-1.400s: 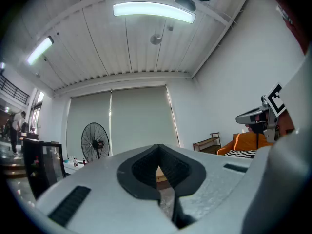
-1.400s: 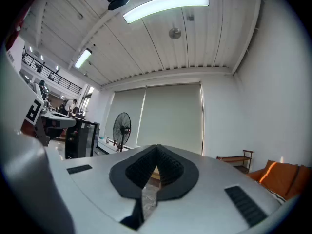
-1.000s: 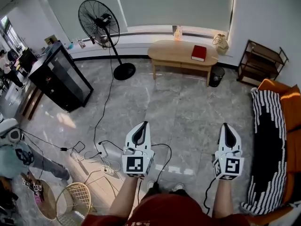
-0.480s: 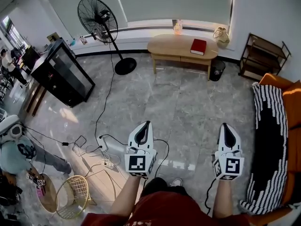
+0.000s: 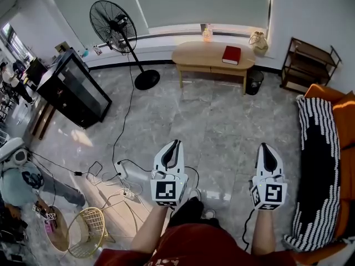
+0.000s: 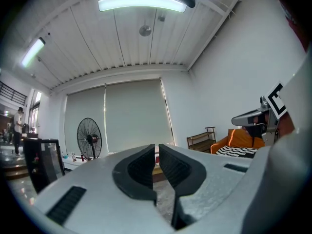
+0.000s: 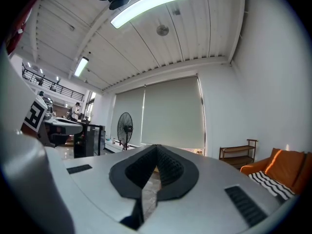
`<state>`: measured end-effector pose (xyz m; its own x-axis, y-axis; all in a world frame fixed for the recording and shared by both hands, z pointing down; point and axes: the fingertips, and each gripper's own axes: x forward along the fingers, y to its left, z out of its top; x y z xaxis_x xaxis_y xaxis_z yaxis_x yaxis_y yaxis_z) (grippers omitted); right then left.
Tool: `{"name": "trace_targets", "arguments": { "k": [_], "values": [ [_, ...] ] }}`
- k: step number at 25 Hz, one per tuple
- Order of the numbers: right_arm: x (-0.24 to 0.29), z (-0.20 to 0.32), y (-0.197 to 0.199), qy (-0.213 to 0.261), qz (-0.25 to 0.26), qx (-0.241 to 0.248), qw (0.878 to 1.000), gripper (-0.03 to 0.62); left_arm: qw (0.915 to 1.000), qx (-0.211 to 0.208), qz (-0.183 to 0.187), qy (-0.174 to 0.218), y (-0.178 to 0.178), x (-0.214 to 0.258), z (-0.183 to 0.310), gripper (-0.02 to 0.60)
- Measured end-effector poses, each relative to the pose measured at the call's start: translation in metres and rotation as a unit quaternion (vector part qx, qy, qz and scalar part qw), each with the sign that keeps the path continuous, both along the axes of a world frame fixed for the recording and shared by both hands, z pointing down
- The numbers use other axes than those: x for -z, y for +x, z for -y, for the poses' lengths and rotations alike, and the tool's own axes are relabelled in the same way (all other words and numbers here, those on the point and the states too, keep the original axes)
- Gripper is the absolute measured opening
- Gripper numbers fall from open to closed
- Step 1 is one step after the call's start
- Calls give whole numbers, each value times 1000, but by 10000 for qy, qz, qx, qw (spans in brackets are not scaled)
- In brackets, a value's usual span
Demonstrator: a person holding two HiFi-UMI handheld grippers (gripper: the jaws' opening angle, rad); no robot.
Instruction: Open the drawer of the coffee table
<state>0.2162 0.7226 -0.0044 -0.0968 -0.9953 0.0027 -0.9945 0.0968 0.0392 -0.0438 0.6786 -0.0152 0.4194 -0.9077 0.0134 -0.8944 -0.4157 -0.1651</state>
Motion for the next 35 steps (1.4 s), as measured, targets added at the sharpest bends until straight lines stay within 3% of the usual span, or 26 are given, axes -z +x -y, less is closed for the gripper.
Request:
{"name": "trace_targets", "arguments": {
  "k": [3,8,12,21,35],
  "values": [
    [1,6,4,7,29,-37,10000,-5,10000,10,-11,24,2,2,5,17],
    [0,19,3,43,3,29,10000,-5,9999,101,-79,-7,2,-2,19,94],
    [-3,37,-2,39,-14,65,10000,-5,9998,150,-96,-123,-3,-11,38,193],
    [-17,119,-15,-17,-106,65,9999,-5,9996,173,-199,-140,-19,-35,121,195],
    [-38,343,-67,-496,-297,119,9983,-5,9991,162,-171,-359,-69,-59,333,195]
  ]
}}
